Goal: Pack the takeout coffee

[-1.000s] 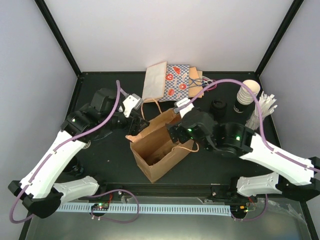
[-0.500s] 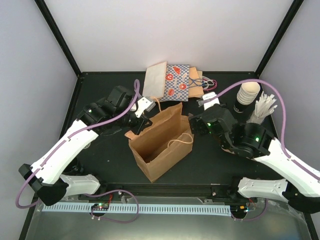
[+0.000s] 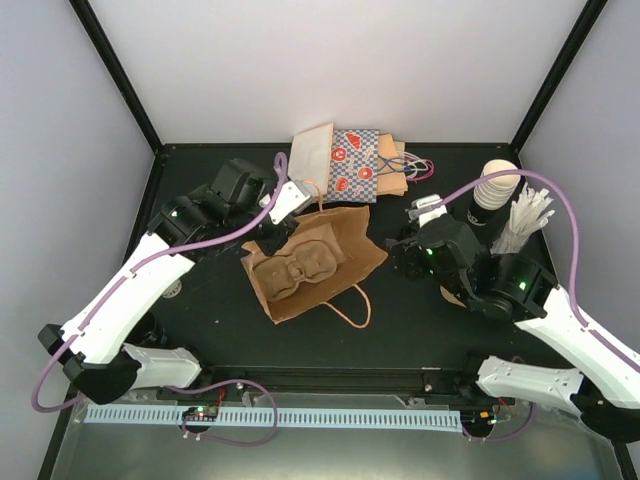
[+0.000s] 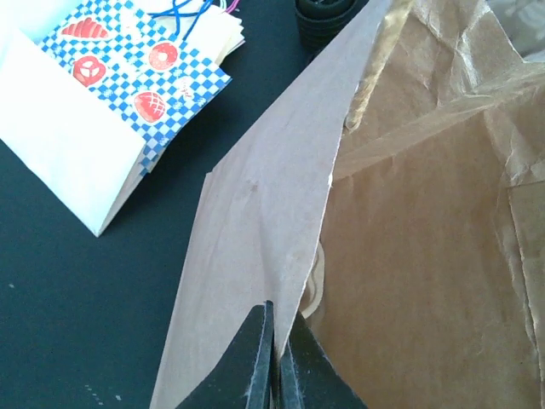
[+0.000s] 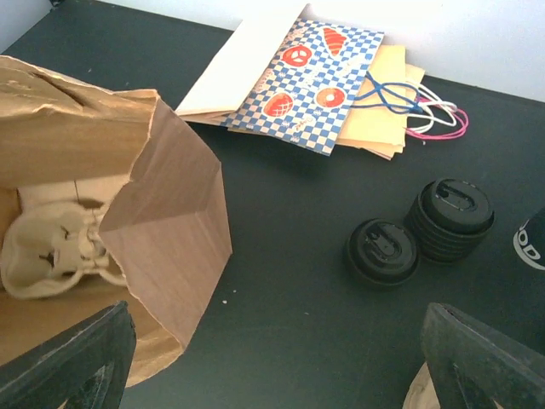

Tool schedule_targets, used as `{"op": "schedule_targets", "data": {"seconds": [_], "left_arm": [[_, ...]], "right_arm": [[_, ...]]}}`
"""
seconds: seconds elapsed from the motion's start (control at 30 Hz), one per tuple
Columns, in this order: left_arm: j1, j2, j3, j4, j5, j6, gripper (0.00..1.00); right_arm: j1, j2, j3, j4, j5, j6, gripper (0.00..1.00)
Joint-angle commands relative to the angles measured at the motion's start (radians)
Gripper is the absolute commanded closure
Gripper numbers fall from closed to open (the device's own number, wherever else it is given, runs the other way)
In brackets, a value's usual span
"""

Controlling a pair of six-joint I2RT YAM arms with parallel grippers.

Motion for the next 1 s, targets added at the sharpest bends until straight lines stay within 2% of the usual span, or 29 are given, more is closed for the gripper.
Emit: {"op": "schedule_targets", "data": {"seconds": [0.0, 0.1, 0.43, 0.63, 0.8, 0.97], "left_arm": [[-0.047, -0.005, -0.009, 0.032, -0.12, 0.118, 0.99], [-0.091, -0.03, -0.082, 0.068, -0.195, 0.128, 0.98], [-0.235, -0.164, -0.279, 0.182, -0.29, 0.077, 0.99], [-0.276, -0.239, -0.291, 0.248, -0.289, 0.061, 0.99], [-0.319, -0.277, -0.339, 0.292, -0.289, 0.071, 0.98], [-0.349, -0.287, -0.363, 0.289, -0.327, 0.045, 0.98]], "right_arm": [[-0.005, -0.027, -0.034, 0.015, -0.036, 0.018, 0.06], [-0.006, -0.043, -0.072, 0.04, -0.083, 0.007, 0.06], [-0.005, -0.092, -0.191, 0.119, -0.331, -0.076, 0.06], [-0.005, -0.138, -0.21, 0.154, -0.328, -0.08, 0.05], [-0.005, -0.162, -0.232, 0.214, -0.5, -0.102, 0.04], [-0.004, -0.152, -0.301, 0.216, -0.556, -0.062, 0.04]]}}
